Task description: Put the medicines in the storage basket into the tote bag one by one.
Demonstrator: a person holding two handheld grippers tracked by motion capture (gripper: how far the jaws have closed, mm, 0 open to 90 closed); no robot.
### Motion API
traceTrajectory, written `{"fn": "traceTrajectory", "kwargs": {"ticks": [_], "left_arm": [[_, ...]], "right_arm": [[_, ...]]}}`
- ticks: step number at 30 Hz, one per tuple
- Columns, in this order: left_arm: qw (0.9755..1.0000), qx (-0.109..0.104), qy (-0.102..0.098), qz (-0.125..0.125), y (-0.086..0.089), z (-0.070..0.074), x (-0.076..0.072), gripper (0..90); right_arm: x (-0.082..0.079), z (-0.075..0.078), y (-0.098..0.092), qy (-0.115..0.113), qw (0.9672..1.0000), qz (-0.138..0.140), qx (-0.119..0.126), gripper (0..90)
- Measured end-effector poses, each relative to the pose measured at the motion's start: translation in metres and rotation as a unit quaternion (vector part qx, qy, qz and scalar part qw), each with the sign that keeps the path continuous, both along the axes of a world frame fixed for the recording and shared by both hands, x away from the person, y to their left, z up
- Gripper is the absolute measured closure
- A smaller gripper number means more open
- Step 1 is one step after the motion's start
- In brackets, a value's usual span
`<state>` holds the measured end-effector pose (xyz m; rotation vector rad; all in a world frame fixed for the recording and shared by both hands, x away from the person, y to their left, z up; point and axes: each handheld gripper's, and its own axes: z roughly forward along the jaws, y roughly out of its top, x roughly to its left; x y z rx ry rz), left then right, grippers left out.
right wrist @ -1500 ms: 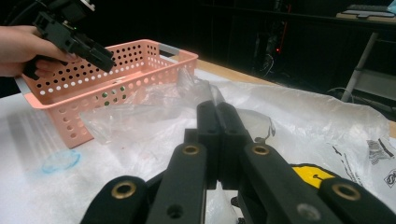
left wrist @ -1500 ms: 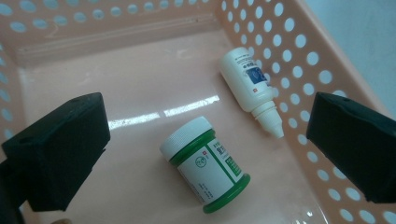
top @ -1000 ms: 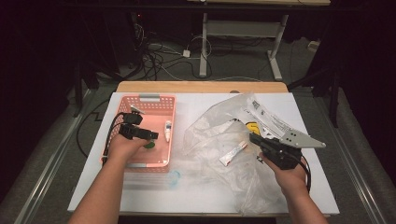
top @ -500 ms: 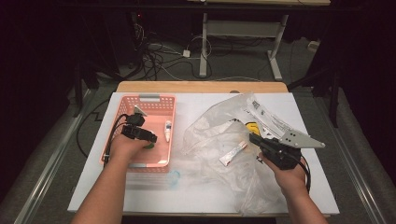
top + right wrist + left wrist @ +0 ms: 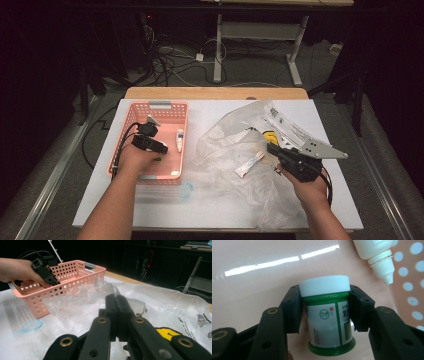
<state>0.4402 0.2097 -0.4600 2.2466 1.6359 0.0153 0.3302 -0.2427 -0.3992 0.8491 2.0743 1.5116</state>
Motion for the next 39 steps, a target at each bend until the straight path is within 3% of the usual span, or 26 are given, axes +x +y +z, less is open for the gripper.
{"fn": "traceTrajectory", "kwargs": {"ticks": [11, 18, 24, 28, 39], "left_arm": [[0.998, -0.026, -0.057, -0.009, 0.003, 0.022, -0.012, 48.6], [0.993, -0.051, -0.105, -0.018, 0.006, 0.039, -0.028, 48.7], [0.9893, -0.048, -0.134, -0.033, 0.001, 0.049, -0.041, 48.7], [0.9843, -0.056, -0.162, -0.042, -0.003, 0.055, -0.053, 48.7], [0.9664, -0.091, -0.235, -0.052, -0.005, 0.057, -0.094, 48.6]], "right_arm": [[0.0, 0.0, 0.001, 0.0, 1.0, -0.001, -0.002, 90.0], [-0.001, 0.001, 0.001, -0.003, 1.0, -0.002, -0.001, 90.0], [-0.001, 0.001, 0.001, -0.003, 1.0, -0.001, -0.002, 90.0], [-0.002, 0.004, 0.0, -0.005, 1.0, -0.002, 0.0, 90.0], [-0.003, 0.005, -0.001, -0.009, 1.0, -0.001, 0.0, 90.0]]}}
